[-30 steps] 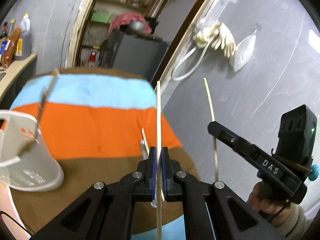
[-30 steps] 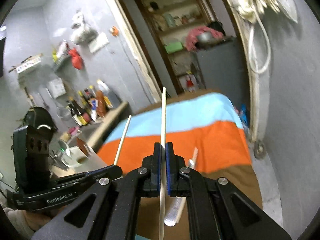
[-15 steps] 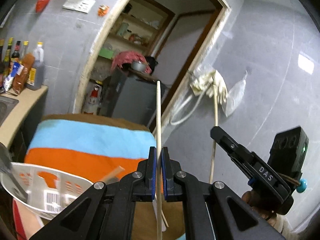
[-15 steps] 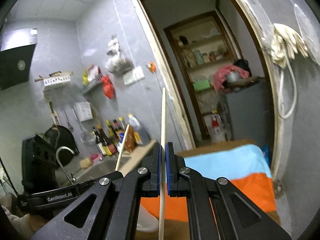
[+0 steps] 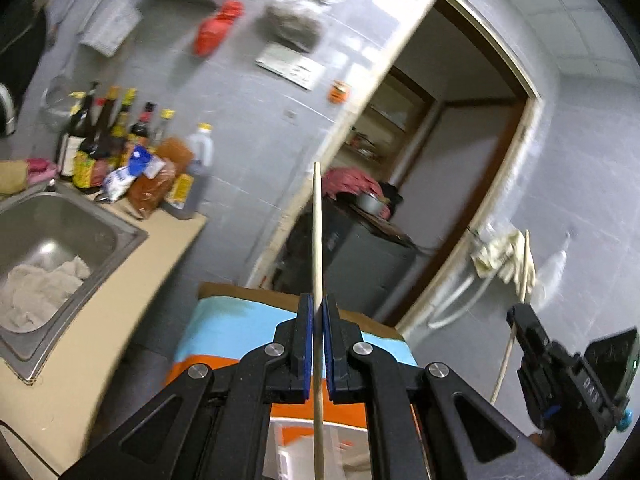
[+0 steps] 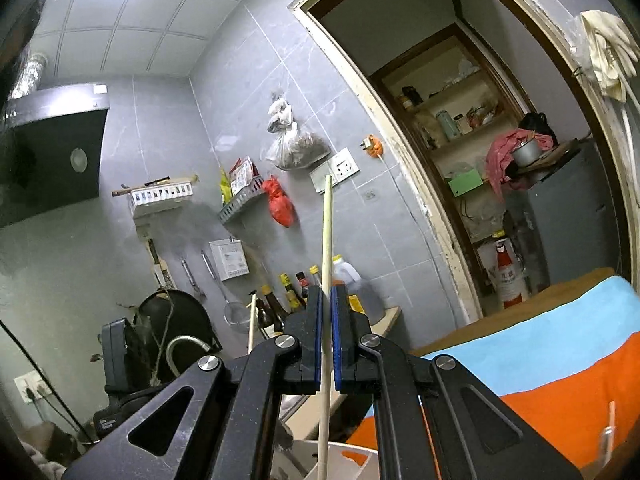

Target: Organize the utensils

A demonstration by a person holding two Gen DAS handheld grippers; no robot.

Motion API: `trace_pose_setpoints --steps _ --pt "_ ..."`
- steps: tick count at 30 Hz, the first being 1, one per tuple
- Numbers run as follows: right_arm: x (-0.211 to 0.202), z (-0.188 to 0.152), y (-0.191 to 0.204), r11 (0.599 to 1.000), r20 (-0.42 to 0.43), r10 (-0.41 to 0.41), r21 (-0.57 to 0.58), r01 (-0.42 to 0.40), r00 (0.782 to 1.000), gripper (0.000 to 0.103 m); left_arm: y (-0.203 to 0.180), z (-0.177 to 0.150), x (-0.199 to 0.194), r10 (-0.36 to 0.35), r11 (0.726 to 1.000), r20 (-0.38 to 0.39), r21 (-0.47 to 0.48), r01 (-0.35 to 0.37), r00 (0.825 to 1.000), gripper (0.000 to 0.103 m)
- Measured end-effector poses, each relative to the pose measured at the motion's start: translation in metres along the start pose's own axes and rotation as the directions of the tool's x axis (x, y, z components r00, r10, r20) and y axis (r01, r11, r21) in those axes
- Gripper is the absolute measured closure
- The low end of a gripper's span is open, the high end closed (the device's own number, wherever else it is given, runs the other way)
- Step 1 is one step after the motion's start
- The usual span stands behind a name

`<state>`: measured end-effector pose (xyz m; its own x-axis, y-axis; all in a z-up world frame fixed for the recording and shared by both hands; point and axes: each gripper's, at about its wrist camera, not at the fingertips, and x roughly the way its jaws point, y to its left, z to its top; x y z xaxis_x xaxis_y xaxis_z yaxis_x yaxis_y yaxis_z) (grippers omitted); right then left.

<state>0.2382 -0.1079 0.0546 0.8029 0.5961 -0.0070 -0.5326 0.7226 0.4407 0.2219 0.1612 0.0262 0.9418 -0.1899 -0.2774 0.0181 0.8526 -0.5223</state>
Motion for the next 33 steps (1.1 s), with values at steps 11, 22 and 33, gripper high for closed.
trace_pose_setpoints --steps 11,22,33 --pt "0.032 -0.039 0.000 0.993 -0.024 -0.041 -0.116 0.037 0.999 0.099 0.031 -0.019 0.028 -0.048 0.998 0.064 -0.034 0.050 0.997 0.098" --pt "0.033 -0.050 0.001 0.981 -0.022 -0.074 -0.179 0.069 0.997 0.099 0.019 -0.039 0.024 -0.021 0.997 0.107 0.078 0.012 0.994 0.098" --pt "0.032 -0.048 0.003 0.979 -0.032 -0.076 -0.191 0.069 0.997 0.099 0.013 -0.045 0.020 -0.017 0.992 0.098 0.122 0.005 0.995 0.098"
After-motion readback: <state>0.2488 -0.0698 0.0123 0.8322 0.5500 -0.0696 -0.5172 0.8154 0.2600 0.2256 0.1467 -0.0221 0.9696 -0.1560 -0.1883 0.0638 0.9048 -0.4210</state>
